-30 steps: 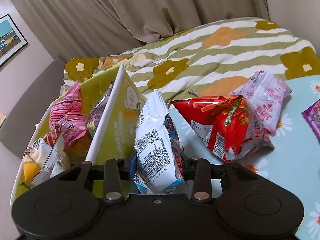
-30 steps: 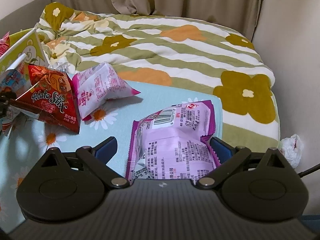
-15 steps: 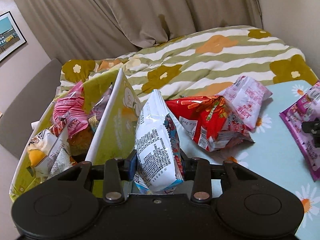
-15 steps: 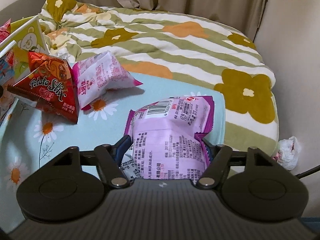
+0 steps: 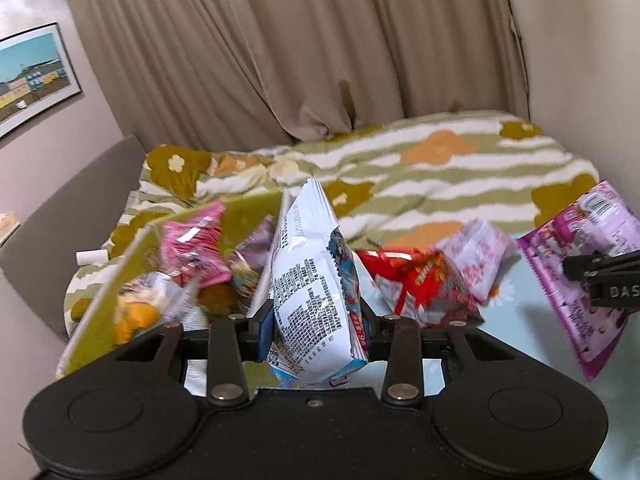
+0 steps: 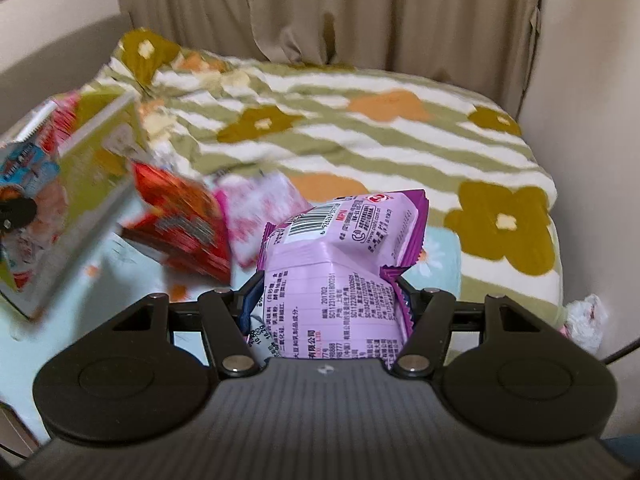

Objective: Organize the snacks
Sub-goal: 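Lift both held bags and carry them toward the cardboard box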

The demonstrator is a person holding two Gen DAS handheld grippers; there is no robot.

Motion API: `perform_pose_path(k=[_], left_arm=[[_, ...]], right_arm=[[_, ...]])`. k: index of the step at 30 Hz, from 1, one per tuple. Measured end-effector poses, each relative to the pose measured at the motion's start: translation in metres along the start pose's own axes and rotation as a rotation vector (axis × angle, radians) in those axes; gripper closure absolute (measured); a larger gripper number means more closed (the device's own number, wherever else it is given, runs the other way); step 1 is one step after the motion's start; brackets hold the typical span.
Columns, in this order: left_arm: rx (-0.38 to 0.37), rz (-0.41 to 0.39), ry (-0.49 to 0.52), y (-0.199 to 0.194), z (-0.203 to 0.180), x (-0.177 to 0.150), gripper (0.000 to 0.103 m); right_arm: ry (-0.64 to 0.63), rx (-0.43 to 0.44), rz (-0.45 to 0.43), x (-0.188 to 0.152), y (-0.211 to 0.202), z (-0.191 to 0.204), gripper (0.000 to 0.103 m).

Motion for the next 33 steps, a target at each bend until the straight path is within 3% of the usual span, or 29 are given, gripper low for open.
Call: perform_pose_path(k=[11,19,26,33], left_arm=[[0.063,-0.107,-0.089,-0.061,0.078,0.017,0.06],[0.077,-0.142,-0.121,-0.06,0.155,0.023,0.059],[0.026,-0.134,-0.115,-0.031,0.226,0.03,0.059],[-0.082,-0.11,-0.071,0.022,0.27,0.048,0.059]], right_arm=[[-0.036,0.203,-0.132,0.054,-0.065,0.077,0.026],[-0.063,0.305,-0.19,0.094,-0.087,0.158,0.026],[-0.02,0.298,-0.192,0.126,-0.08,0.225,0.026],[0.028,0.233,-0.19,0.154,-0.062,0.276,0.026]])
Point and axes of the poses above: each gripper's, at about its wrist camera, not at the fingertips, and y roughly the way its jaws point, z to its left, x to its top, the point moved 7 cm from there along y, roughly the way its jaws point, and after that the axes turned 8 degrees about z, right-handed, at the moved point
